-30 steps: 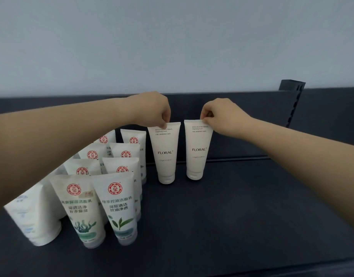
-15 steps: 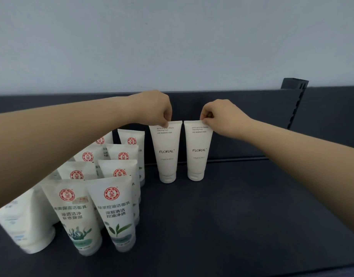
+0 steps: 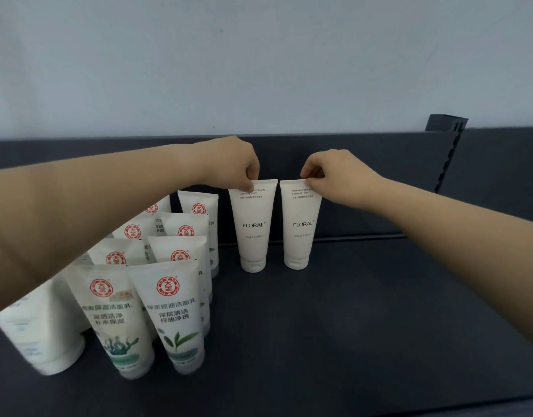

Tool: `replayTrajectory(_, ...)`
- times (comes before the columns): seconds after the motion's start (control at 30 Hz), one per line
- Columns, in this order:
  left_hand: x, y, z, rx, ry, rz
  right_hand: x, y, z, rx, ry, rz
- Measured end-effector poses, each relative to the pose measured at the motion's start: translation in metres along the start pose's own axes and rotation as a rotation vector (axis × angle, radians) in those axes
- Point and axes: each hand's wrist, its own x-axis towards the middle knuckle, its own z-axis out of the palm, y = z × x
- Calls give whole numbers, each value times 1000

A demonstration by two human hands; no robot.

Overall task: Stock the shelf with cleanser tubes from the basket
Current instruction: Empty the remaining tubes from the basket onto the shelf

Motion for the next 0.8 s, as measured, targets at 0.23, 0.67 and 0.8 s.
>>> replayTrajectory(0.23, -14, -1, -3, -3, -2, -31, -10, -2, -4, -23, 65, -31)
replayTrajectory(0.67, -134, 23, -33, -49, 185, -223, -59, -56, -10, -2, 13, -250)
replayTrajectory(0.8, -189, 41, -37, -34, 237, -282, -88, -85, -13, 26, -9, -345)
